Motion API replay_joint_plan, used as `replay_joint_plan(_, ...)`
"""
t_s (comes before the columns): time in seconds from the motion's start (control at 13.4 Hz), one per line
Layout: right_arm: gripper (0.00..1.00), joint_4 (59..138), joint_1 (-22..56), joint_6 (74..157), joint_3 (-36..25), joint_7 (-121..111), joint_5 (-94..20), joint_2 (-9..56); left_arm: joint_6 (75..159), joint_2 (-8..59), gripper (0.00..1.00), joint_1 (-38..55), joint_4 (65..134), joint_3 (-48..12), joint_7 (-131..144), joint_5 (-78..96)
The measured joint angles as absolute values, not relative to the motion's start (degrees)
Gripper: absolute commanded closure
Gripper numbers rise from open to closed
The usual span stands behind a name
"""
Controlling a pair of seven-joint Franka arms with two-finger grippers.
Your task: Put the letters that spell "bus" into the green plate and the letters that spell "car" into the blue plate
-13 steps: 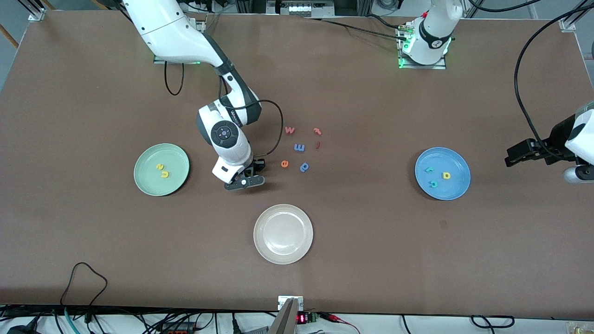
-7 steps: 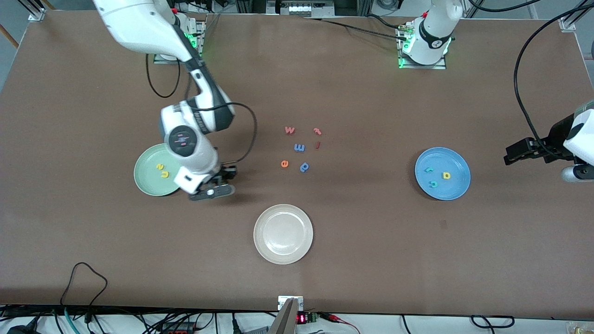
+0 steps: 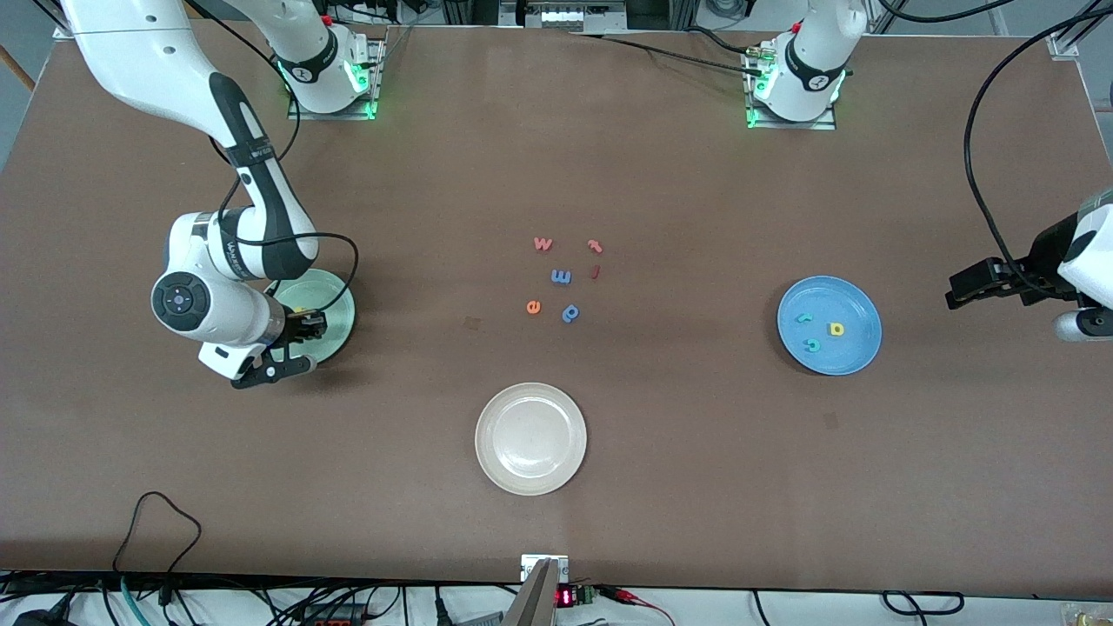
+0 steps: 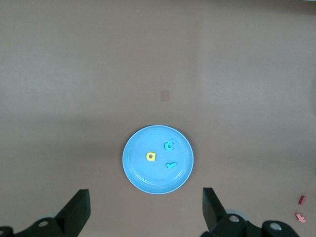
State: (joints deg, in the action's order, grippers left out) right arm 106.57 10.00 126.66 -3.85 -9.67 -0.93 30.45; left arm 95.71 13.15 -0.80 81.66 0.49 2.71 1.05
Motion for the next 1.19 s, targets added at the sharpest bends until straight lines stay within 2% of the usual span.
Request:
replay_joint_plan(0.07,0.18,107.71,9.92,126.70,-3.82,-9.67,-0.93,30.47,95.71,13.14,0.00,-0.77,81.66,0.24,2.71,1.05)
replay_joint_plan(0.15,0.00,108.44,9.92,126.72,-3.74,-9.66,-0.93,30.47,95.71,13.12,0.00,-0.74,81.66,-0.07,2.71,1.05)
replay_joint_plan(0.37,0.00,108.27,9.92,127.01,-3.56,-9.49,-0.93,29.23,95.71,13.08,0.00,-0.68,81.65,-0.35,2.71,1.05)
replay_joint_plan(0.52,0.00,106.92,9.93,125.43,-3.52,-9.49,-0.93,25.38,95.71,13.06,0.00,-0.68,81.64,-0.35,2.71,1.05)
replay_joint_plan(0.9,0.00,97.41,9.92,107.73,-3.50,-9.50,0.46,12.19,95.71,12.98,0.00,-0.68,81.13,-0.58,2.71,1.05)
replay_joint_plan(1.19,0.00,91.44,9.67,99.26,-4.24,-9.50,3.92,7.40,95.71,12.37,0.00,-0.75,80.50,-0.57,2.71,1.05)
